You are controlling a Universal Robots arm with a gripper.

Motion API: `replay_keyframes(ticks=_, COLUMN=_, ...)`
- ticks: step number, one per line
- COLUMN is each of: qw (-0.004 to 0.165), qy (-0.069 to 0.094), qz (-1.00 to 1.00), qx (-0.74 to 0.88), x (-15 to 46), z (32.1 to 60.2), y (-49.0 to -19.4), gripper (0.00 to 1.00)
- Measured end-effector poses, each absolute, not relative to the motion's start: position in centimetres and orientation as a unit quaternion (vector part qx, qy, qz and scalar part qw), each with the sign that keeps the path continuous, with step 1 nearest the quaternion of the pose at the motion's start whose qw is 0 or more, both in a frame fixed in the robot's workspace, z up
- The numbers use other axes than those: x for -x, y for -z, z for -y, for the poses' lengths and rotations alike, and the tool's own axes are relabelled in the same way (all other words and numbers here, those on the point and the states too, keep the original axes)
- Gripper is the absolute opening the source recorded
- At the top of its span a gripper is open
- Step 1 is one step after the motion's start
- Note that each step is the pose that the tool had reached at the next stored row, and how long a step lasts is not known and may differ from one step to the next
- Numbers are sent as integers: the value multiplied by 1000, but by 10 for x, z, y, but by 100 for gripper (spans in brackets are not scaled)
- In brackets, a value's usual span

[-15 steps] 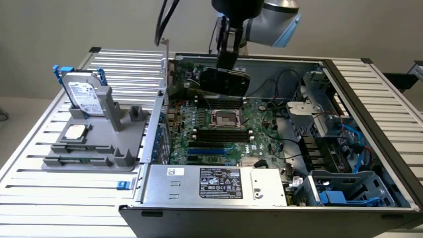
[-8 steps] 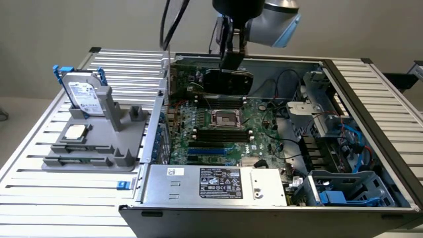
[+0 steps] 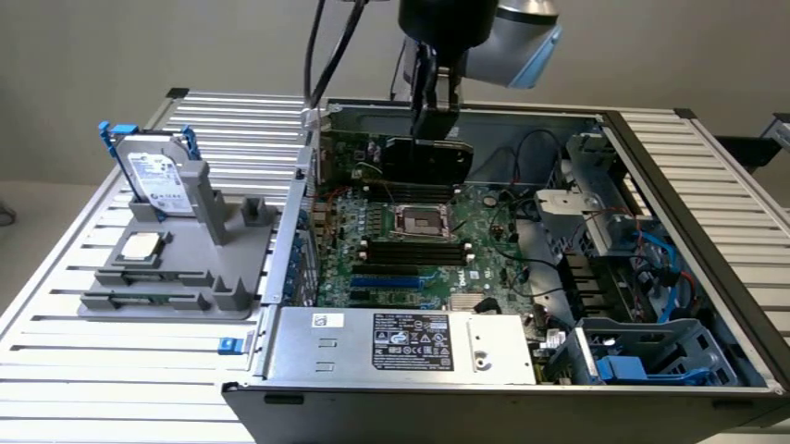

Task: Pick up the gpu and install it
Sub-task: 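Insert the gpu into the slot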

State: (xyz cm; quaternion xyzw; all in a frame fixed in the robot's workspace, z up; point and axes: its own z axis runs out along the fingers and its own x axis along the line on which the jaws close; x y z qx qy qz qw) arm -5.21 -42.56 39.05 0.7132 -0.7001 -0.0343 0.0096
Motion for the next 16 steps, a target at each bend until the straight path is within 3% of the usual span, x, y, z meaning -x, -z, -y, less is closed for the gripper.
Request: replay_keyframes(ticks=16, qw=10, qy=34, qz=692, qx=-721, x=51, z=445, y=-361, gripper=26)
